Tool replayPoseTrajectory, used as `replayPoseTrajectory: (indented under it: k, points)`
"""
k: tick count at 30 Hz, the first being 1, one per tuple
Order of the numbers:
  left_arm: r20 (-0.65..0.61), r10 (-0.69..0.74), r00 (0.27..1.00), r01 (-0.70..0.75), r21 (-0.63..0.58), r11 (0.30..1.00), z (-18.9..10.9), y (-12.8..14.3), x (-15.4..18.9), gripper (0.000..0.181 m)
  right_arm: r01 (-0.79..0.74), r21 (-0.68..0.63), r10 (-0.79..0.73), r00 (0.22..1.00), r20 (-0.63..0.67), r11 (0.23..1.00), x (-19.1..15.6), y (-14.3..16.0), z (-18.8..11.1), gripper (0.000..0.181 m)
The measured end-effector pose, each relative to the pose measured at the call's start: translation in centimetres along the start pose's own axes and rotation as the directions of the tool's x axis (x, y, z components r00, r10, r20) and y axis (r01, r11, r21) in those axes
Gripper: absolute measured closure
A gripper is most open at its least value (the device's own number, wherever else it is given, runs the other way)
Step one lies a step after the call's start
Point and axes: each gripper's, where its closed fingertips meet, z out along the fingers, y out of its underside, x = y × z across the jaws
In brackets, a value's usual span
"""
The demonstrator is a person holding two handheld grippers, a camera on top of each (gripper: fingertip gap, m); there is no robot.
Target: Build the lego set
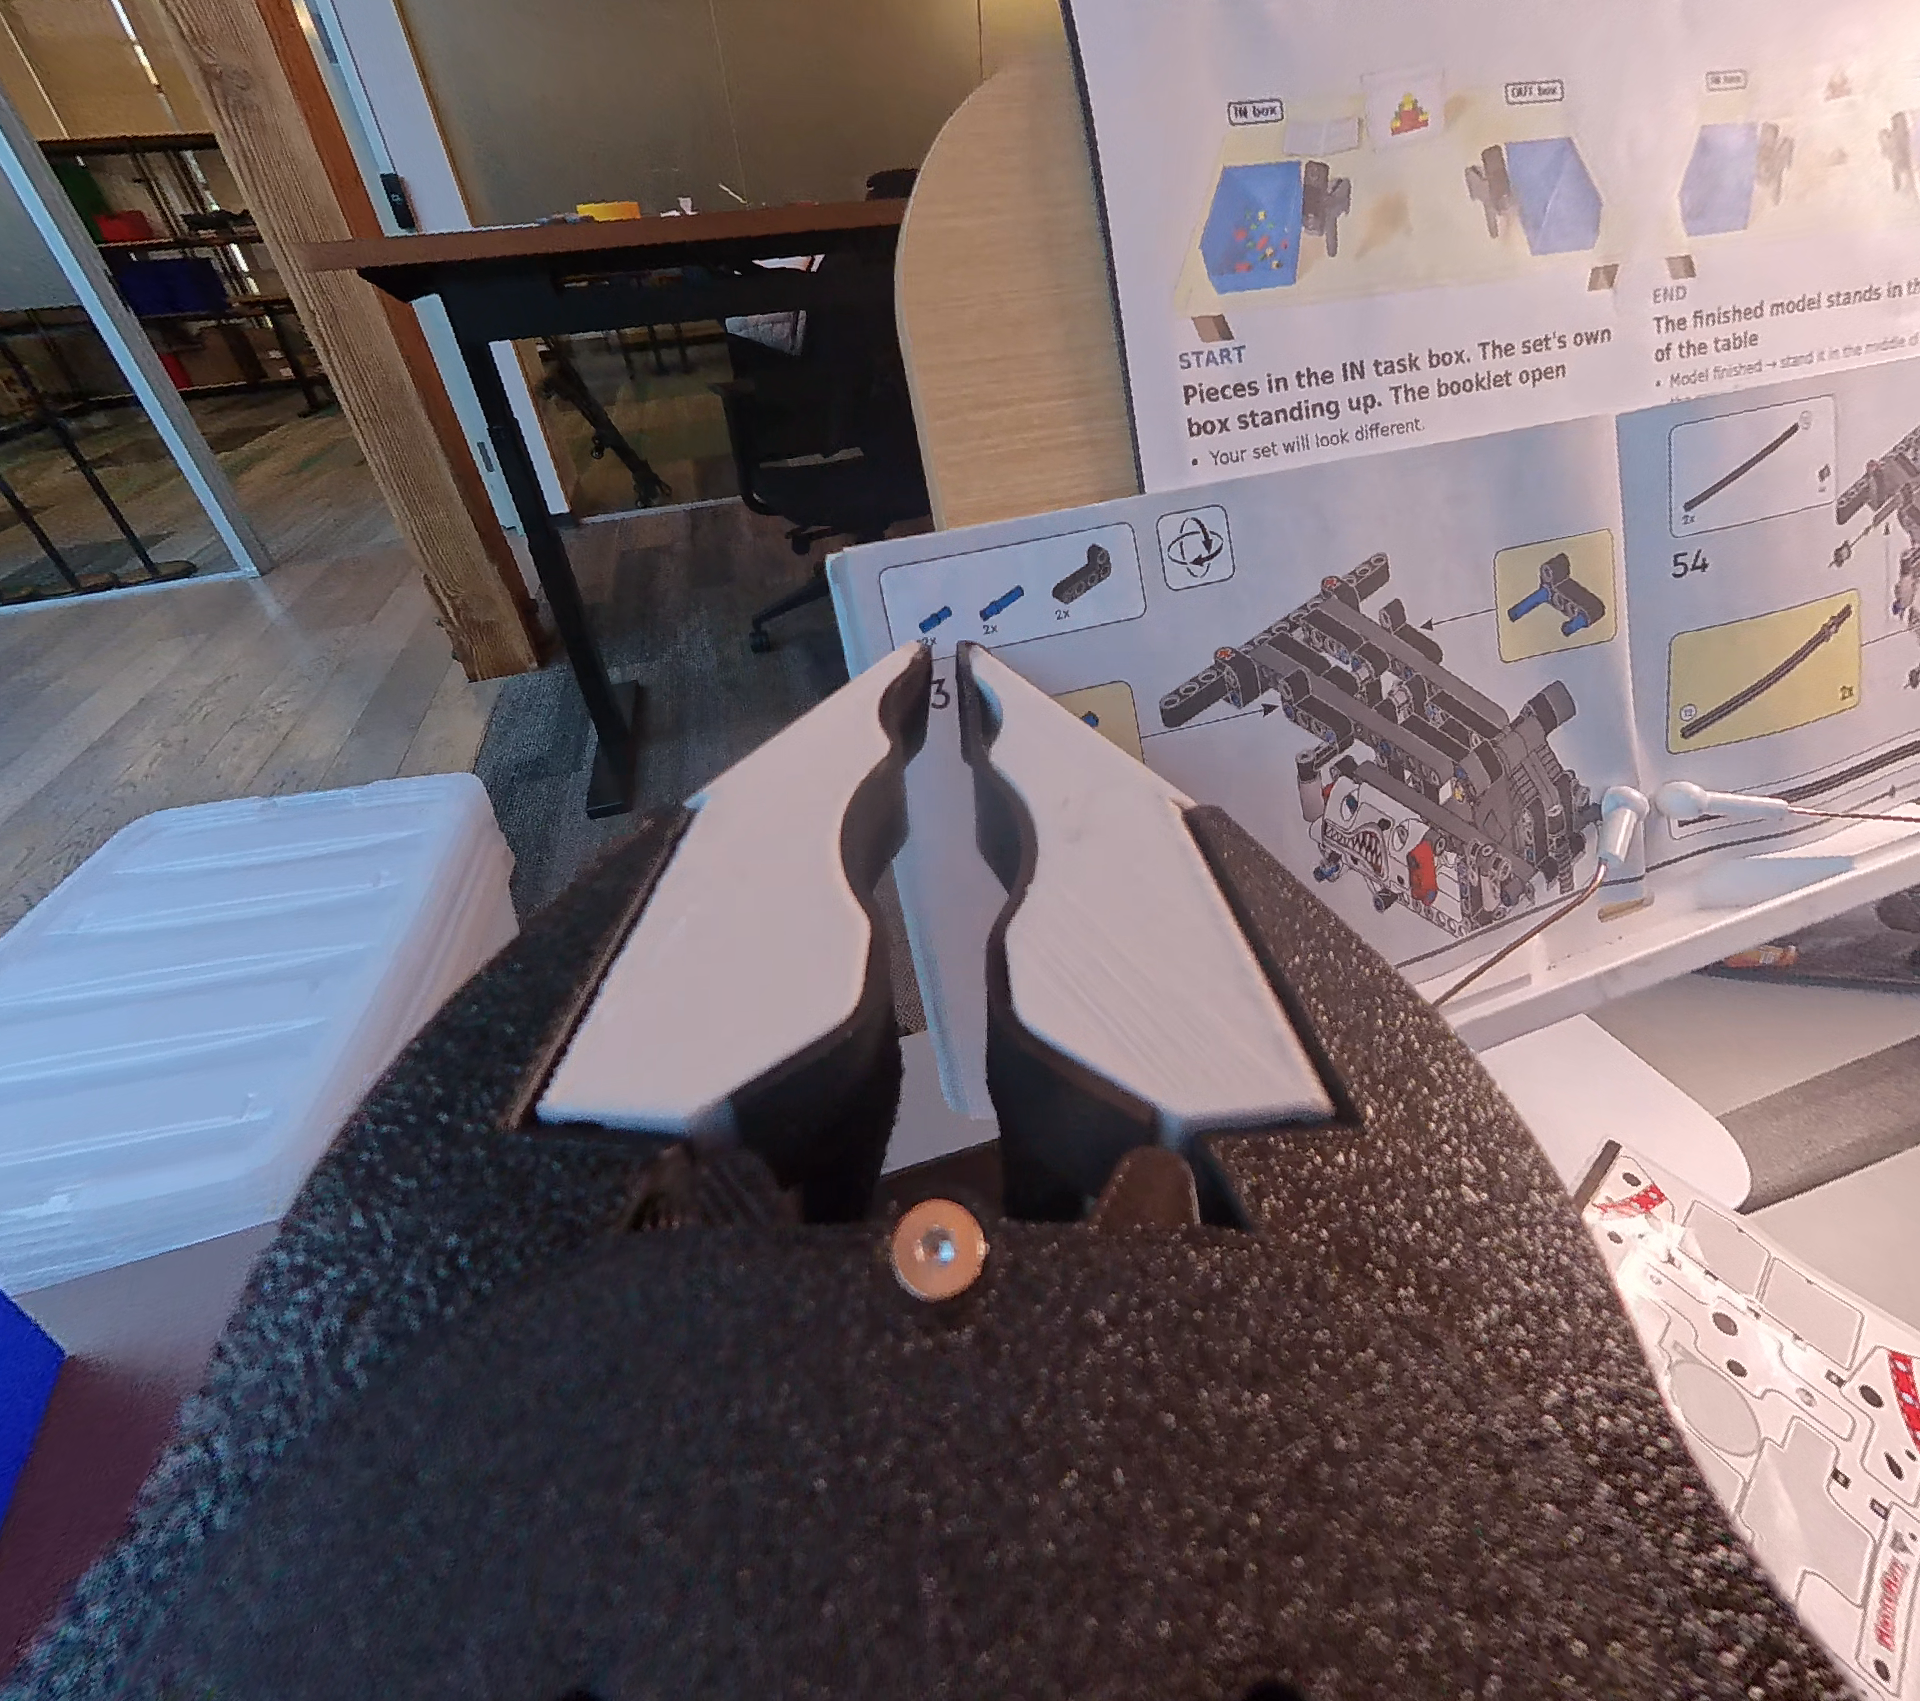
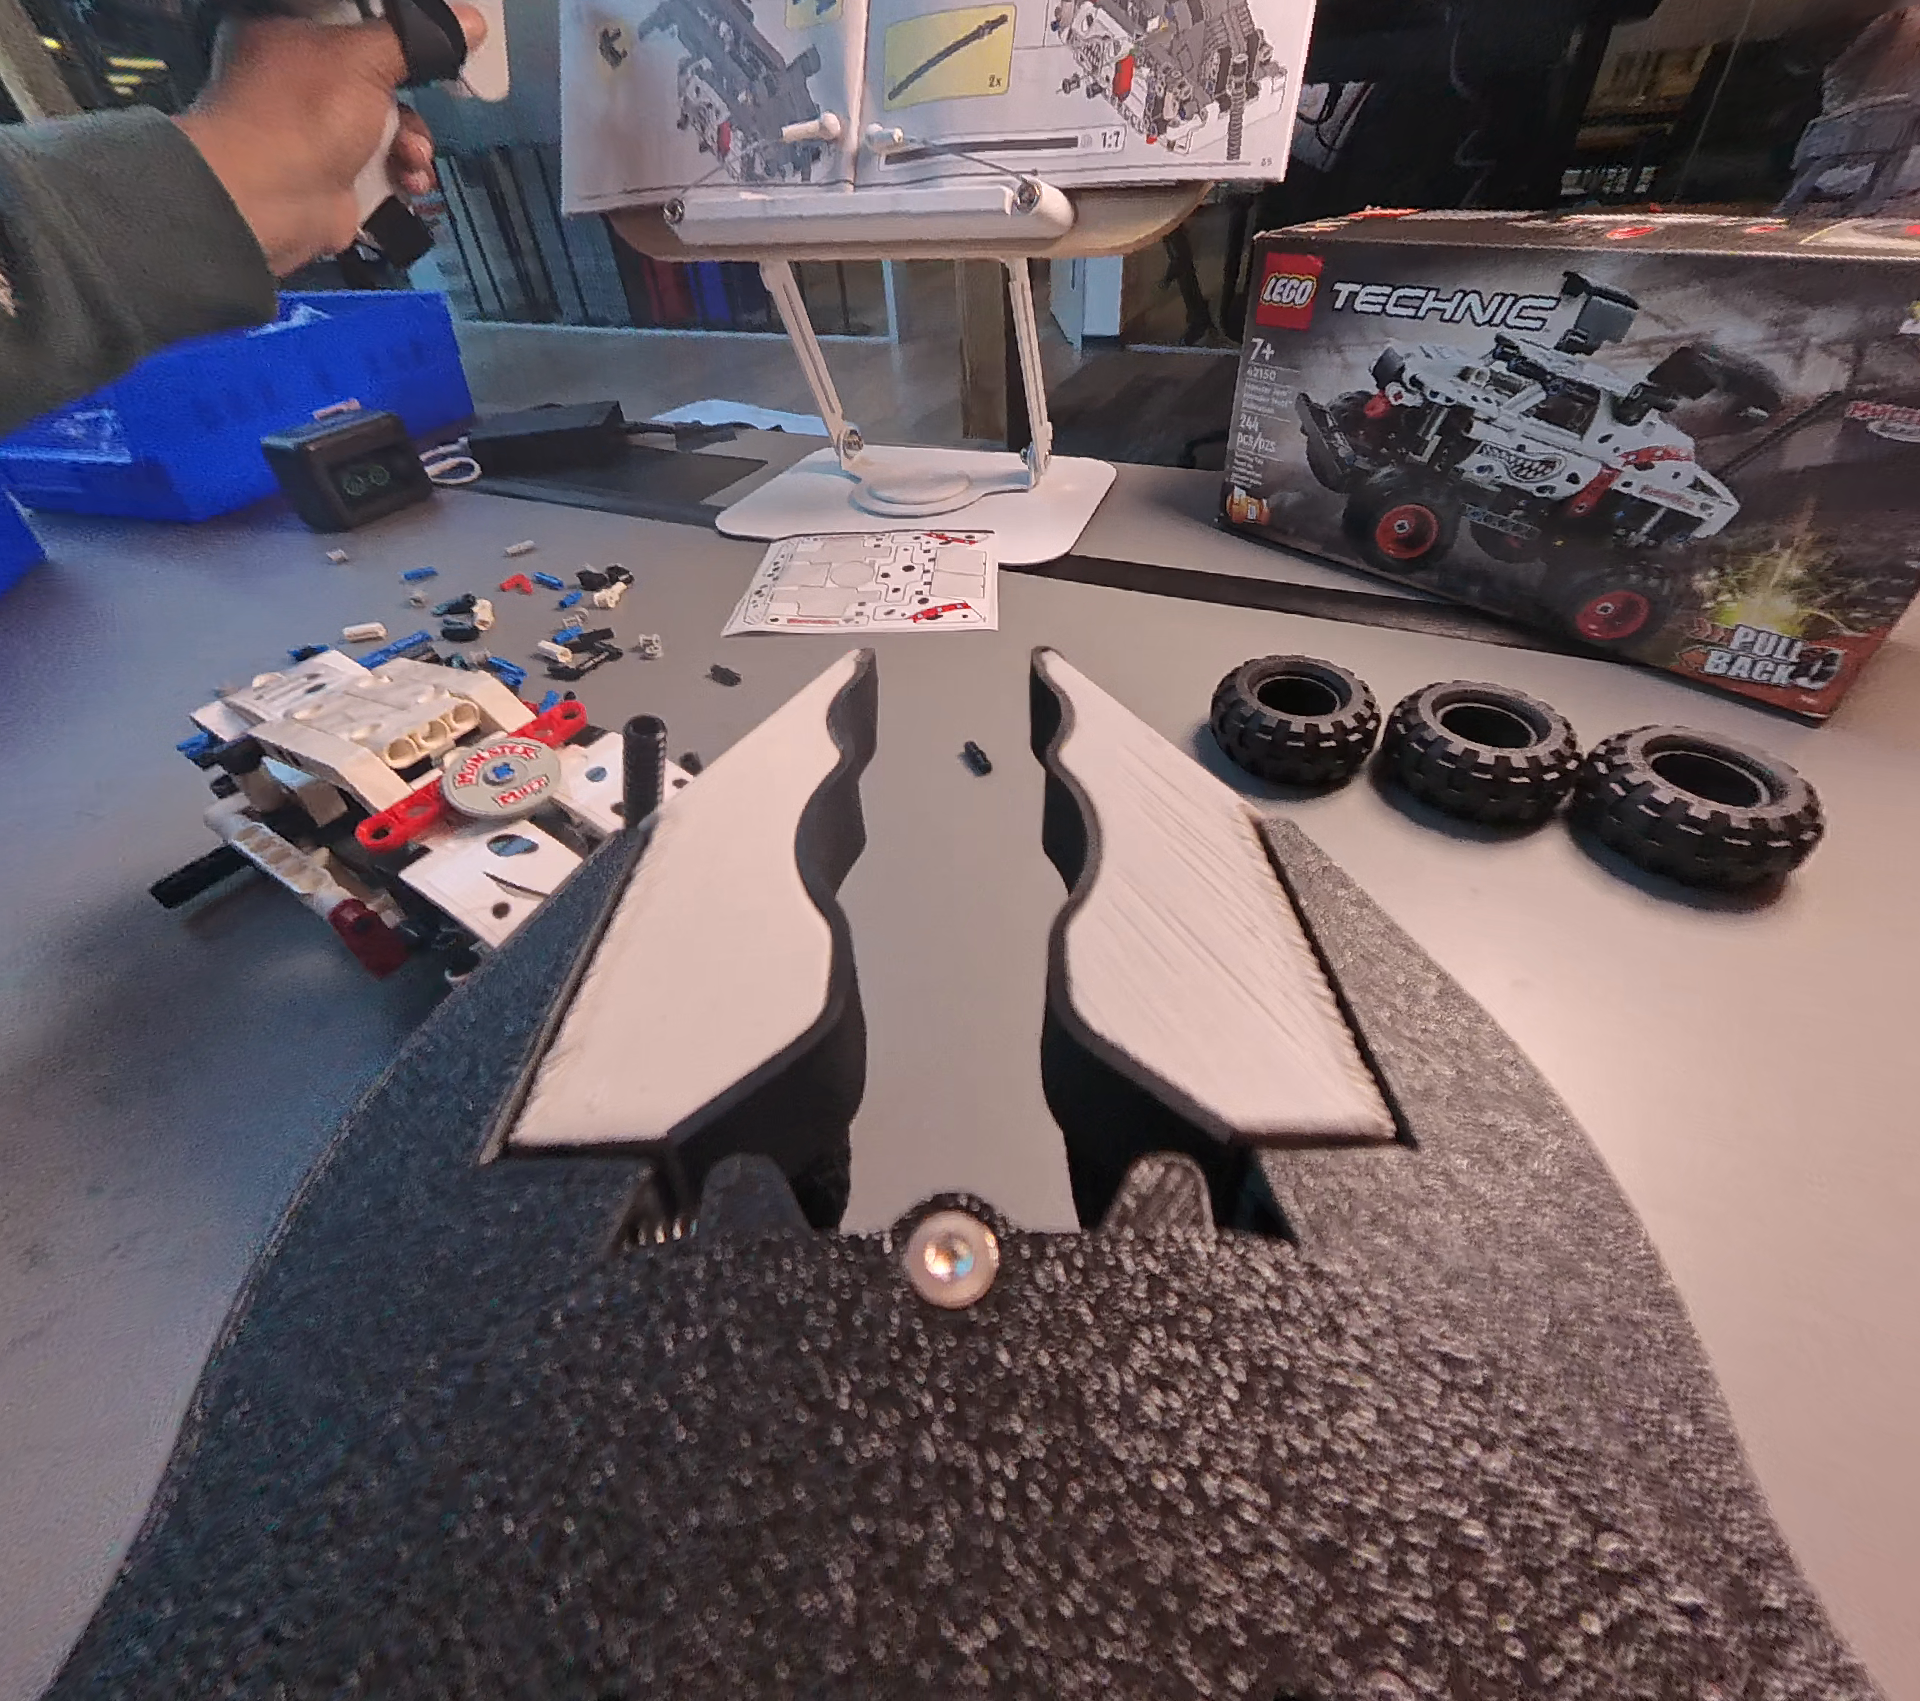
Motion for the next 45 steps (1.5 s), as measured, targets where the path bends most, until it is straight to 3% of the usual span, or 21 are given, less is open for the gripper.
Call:
replayPoseTrajectory:
  k: [6, 15, 17, 20, 24, 27, 30, 33, 42, 45]
  points:
    - [-0.089, -0.025, 0.996, 0.027, 0.015, 1.000, -2.5, -0.4, 2.1, 0.176, 0.104, -0.023, -0.105, 0.993, -0.047, 0.994, 0.5, 0.4, 0.1, 0.149]
    - [-0.196, 0.033, 0.980, -0.037, -0.017, 0.999, -11.5, 0.7, 5.7, 0.171, 0.131, -0.012, -0.131, 0.991, -0.021, 0.991, -0.5, 0.2, 0.1, 0.146]
    - [-0.252, 0.006, 0.968, -0.035, -0.109, 0.993, -14.0, 2.9, 7.2, 0.165, 0.146, -0.006, -0.146, 0.989, -0.017, 0.989, -0.8, 0.0, -0.1, 0.146]
    - [-0.337, -0.115, 0.934, 0.006, -0.309, 0.951, -18.5, 8.9, 9.9, 0.150, 0.174, -0.002, -0.174, 0.984, -0.021, 0.985, -1.0, -0.3, -0.5, 0.147]
    - [-0.273, -0.158, 0.949, 0.009, -0.479, 0.878, -23.6, 17.6, 10.4, 0.150, 0.199, -0.001, -0.199, 0.979, -0.031, 0.980, -0.9, -0.5, -0.8, 0.151]
    - [-0.196, -0.178, 0.964, 0.040, -0.556, 0.830, -26.0, 21.5, 9.5, 0.153, 0.195, -0.017, -0.195, 0.981, -0.013, 0.981, -1.3, -0.2, -0.7, 0.153]
    - [-0.118, -0.131, 0.984, 0.024, -0.648, 0.761, -27.2, 23.8, 7.8, 0.156, 0.229, -0.038, -0.228, 0.974, 0.009, 0.973, -2.1, 0.3, -0.5, 0.153]
    - [-0.078, -0.067, 0.995, -0.004, -0.680, 0.733, -27.5, 24.9, 6.6, 0.160, 0.275, -0.049, -0.274, 0.961, 0.020, 0.960, -2.6, 0.6, -0.5, 0.155]
    - [-0.124, 0.016, 0.992, -0.096, -0.682, 0.725, -26.2, 25.5, 5.9, 0.165, 0.252, -0.091, -0.248, 0.967, 0.055, 0.963, -2.4, 1.5, 0.0, 0.157]
    - [-0.161, -0.033, 0.986, -0.091, -0.705, 0.704, -26.1, 26.2, 6.5, 0.167, 0.239, -0.110, -0.233, 0.970, 0.066, 0.965, -2.3, 2.0, 0.2, 0.157]
